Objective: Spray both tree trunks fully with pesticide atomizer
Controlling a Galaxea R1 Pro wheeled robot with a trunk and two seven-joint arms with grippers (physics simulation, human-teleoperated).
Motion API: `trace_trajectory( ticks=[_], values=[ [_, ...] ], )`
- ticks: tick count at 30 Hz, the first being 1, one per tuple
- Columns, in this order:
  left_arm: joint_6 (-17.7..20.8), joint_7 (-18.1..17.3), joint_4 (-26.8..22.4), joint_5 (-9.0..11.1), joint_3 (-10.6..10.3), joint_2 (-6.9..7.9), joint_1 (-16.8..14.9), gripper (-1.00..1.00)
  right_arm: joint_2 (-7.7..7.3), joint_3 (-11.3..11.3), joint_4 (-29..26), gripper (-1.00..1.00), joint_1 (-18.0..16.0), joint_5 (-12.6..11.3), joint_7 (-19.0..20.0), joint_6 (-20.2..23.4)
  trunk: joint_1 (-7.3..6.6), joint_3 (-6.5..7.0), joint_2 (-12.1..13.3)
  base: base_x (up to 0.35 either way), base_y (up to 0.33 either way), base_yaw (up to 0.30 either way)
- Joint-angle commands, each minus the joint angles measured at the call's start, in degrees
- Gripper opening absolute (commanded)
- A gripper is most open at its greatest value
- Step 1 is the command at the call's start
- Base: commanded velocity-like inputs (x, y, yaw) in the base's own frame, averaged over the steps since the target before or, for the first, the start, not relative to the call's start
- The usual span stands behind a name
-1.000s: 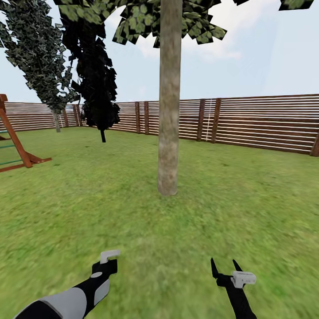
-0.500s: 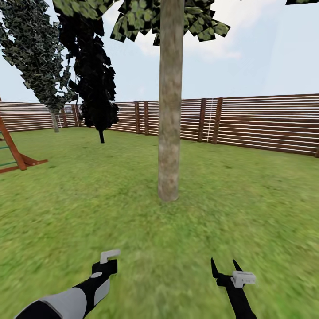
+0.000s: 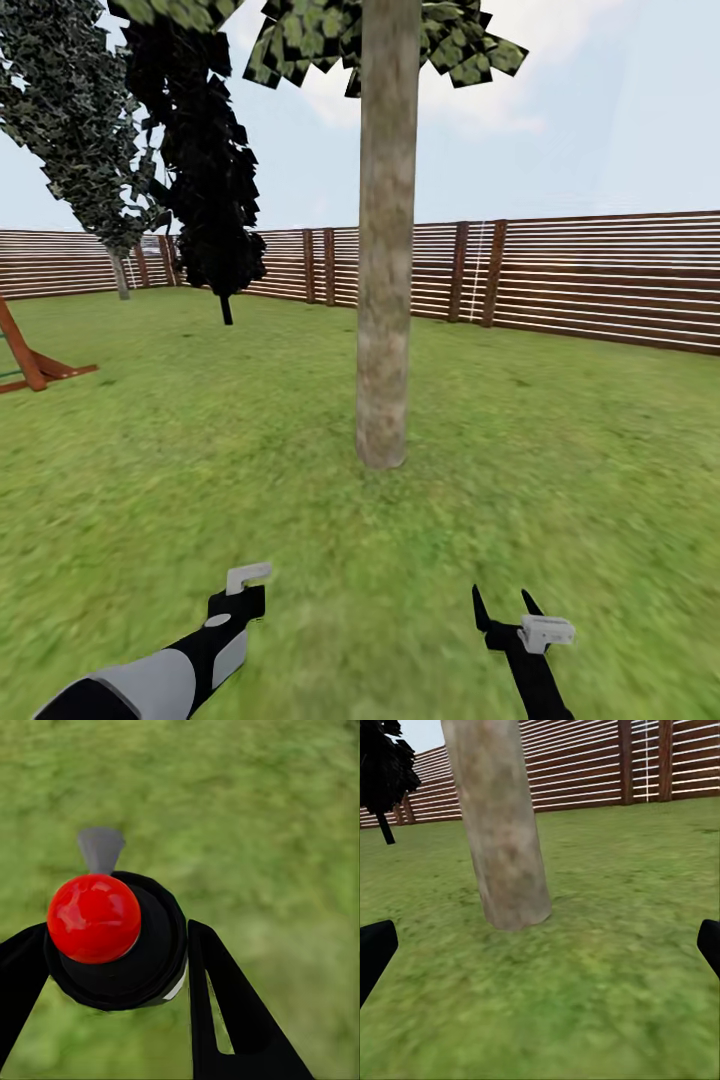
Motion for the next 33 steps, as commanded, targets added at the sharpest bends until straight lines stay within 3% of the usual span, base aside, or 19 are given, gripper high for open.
trace_trajectory(
  ticks=[1, 18, 26, 30, 33],
  values=[
    [0.01, 0.01, -0.01, -0.02, -0.04, 0.0, 0.02, -1.0, 0.0, 0.0, -0.02, 1.0, 0.0, -0.01, -0.01, 0.0, 0.0, 0.0, 0.0, 0.337, 0.0, 0.0],
    [0.04, 0.01, -0.01, -0.02, -0.03, 0.0, 0.01, -1.0, 0.0, 0.0, 0.04, 1.0, 0.0, -0.07, -0.06, 0.0, 0.0, 0.0, 0.0, 0.309, 0.0, 0.0],
    [-0.03, -0.01, -0.2, -0.17, -0.11, -0.01, 0.01, -1.0, -0.58, -0.07, -0.21, 1.0, 0.0, 0.02, 0.0, 0.02, 0.0, 0.0, 0.0, -0.08, 0.0, 0.0],
    [0.02, 0.0, -0.26, -0.27, -0.12, 0.15, -0.01, -1.0, -2.28, 0.11, -0.28, 1.0, 0.0, 0.09, 0.21, 0.43, 0.0, 0.0, 0.0, -0.239, 0.0, 0.0],
    [0.0, 0.0, -0.27, -0.28, -0.12, 0.24, -0.01, -1.0, -2.5, 0.23, -0.31, 1.0, 0.0, 0.1, 0.23, 0.5, 0.0, 0.0, 0.0, -0.045, 0.0, 0.0]
  ],
)
